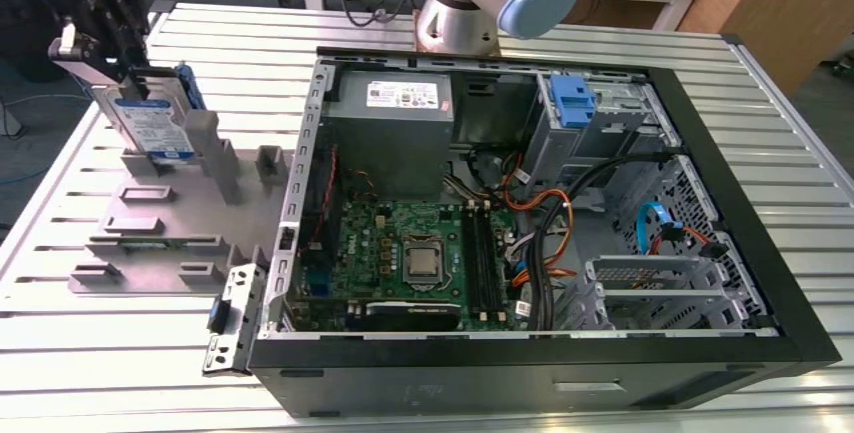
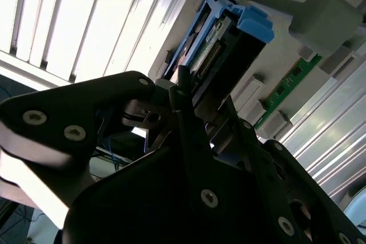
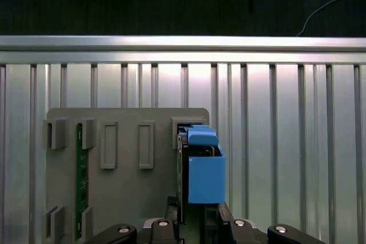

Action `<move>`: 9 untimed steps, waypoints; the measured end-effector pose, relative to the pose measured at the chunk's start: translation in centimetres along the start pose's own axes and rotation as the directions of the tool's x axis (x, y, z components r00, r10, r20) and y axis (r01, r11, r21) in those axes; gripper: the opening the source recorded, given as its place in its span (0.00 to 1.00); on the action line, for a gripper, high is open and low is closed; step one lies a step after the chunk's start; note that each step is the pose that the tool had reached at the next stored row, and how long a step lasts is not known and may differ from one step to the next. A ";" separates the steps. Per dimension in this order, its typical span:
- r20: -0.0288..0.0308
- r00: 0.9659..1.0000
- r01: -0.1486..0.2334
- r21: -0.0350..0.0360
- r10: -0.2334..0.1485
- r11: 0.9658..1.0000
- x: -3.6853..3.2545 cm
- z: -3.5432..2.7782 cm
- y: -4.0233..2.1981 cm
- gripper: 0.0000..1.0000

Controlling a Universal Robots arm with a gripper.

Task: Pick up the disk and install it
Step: 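Pick up the disk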

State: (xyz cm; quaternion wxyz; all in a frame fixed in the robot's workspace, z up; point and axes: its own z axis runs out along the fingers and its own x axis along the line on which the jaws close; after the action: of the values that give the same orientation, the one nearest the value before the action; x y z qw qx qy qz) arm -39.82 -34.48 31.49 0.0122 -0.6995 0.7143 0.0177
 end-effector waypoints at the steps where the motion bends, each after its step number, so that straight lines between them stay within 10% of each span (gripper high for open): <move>1: 0.000 1.000 0.000 0.000 0.000 1.000 -0.01 -0.28 0.00 0.35; 9: 0.000 1.000 0.000 0.000 0.000 1.000 -0.10 -2.36 0.02 0.35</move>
State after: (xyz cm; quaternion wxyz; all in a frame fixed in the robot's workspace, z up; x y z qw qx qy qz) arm -39.82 -34.48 33.86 0.0122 -0.6995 0.7143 0.0177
